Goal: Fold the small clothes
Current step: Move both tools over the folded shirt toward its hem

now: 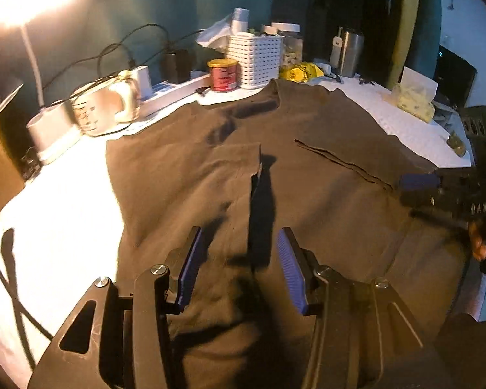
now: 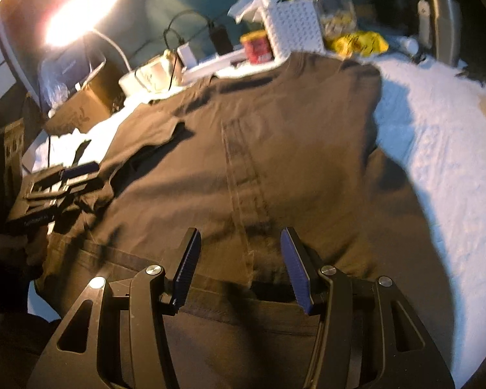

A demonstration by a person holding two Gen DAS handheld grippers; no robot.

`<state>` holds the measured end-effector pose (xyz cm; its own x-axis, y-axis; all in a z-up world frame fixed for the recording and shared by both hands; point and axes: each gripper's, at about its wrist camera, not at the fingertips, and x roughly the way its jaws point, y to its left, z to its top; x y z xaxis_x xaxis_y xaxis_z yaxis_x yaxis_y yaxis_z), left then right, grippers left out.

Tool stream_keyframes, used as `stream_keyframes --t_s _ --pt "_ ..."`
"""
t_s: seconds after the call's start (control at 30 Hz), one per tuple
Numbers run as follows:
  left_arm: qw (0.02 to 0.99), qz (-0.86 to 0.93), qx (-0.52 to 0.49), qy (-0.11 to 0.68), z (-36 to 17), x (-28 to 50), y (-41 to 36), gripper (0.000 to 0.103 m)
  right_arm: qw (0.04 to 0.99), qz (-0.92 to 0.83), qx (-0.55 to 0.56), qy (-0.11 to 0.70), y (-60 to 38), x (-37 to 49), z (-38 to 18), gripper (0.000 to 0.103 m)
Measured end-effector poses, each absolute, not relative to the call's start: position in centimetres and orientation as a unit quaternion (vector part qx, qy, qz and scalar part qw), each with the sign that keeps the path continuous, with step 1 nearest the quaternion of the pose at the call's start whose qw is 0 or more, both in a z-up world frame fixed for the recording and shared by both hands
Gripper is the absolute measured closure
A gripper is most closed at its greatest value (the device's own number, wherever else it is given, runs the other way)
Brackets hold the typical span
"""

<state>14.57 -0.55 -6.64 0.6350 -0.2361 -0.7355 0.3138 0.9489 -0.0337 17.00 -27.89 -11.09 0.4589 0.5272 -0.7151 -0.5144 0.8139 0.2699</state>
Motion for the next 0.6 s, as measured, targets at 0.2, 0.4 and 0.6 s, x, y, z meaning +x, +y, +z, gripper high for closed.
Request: stream_keyframes --t_s 0.2,0.4,0.6 --pt "0.873 -0.196 0.052 0.443 -8.2 16.6 -3.6 0.056 0.848 0.317 0.008 0.424 -28.0 16.7 -10.7 0.048" --pt "0.866 -0.218 0.057 0.446 -7.8 15.8 -5.7 0.056 0.861 0.297 0.004 0.413 -29.6 16.2 -9.9 0.048" --pt "0.874 -0.211 0.057 0.435 -6.6 14.5 -6.3 0.056 0.875 0.269 0.010 0.402 -32.3 15.8 -9.1 0.048"
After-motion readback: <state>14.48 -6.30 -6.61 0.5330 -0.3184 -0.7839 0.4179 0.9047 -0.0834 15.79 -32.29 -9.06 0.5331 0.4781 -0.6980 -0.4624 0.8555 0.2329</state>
